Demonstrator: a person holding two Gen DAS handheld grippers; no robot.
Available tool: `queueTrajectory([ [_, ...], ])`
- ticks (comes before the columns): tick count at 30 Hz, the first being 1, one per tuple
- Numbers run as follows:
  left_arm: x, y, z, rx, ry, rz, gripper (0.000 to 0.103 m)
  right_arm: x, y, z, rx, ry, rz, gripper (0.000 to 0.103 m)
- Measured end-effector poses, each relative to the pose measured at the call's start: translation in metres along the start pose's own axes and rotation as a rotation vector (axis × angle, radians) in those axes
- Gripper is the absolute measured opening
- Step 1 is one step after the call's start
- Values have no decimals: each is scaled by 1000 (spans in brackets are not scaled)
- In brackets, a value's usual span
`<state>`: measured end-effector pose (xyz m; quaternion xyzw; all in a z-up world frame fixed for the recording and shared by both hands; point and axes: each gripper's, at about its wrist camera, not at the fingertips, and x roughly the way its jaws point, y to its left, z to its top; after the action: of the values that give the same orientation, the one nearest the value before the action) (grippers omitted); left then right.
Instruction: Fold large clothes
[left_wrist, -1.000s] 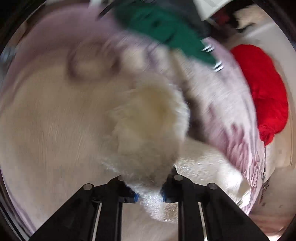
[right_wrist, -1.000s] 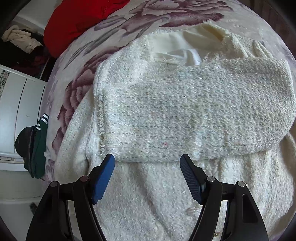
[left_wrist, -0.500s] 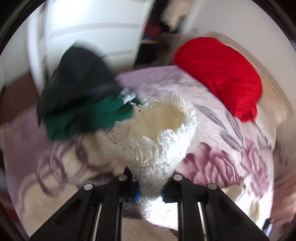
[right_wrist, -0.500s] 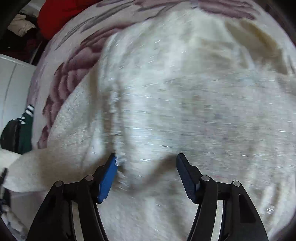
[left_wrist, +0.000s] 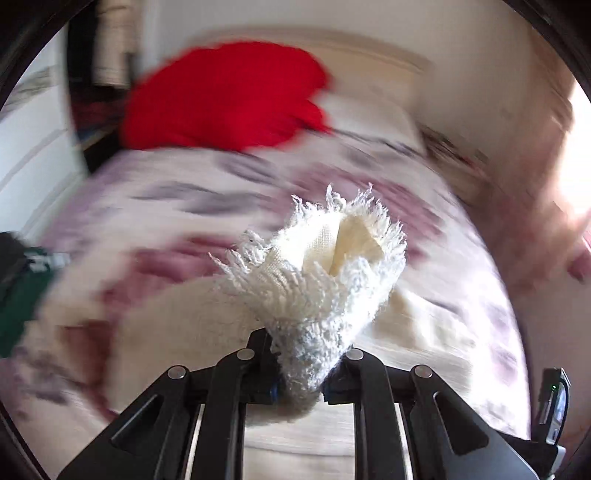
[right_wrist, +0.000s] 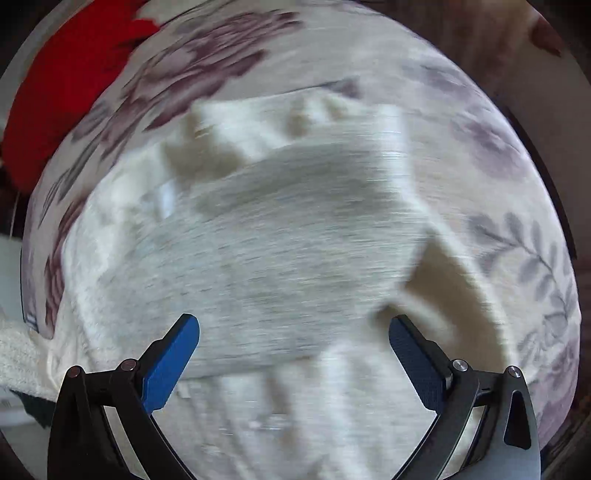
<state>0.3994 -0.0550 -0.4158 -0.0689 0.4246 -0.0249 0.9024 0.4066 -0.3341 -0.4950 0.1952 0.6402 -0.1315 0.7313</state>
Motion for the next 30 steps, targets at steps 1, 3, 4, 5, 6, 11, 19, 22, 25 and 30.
queueTrajectory([
  [1, 14, -32, -8, 28, 38, -34, 13, -3, -26, 5, 28, 6, -4, 103],
  [3, 40, -88, -25, 75, 107, -92, 13, -6, -64, 9, 53, 18, -24, 103],
  [4, 52, -115, -34, 105, 145, -97, 13, -7, -77, 14, 64, 21, -32, 103],
  [5, 65, -138, -45, 130, 191, -105, 13, -10, -96, 16, 76, 25, -39, 103],
  [6, 73, -149, -50, 141, 223, -103, 14, -12, -113, 18, 85, 31, -40, 103],
  [11, 99, -192, -77, 184, 349, -72, 63, -26, -181, 25, 121, 48, 24, 103],
  [19, 45, -140, -59, 125, 311, -87, 94, -48, -205, 38, 201, 87, 341, 103],
  [22, 32, -61, -54, 42, 275, 63, 94, -49, -175, 50, 182, 102, 446, 103],
  [25, 23, 15, -56, -24, 264, 260, 94, -38, -126, 70, 105, 108, 504, 99],
  [30, 27, 108, -81, -189, 302, 406, 94, 4, -28, 84, -99, 184, 497, 56],
])
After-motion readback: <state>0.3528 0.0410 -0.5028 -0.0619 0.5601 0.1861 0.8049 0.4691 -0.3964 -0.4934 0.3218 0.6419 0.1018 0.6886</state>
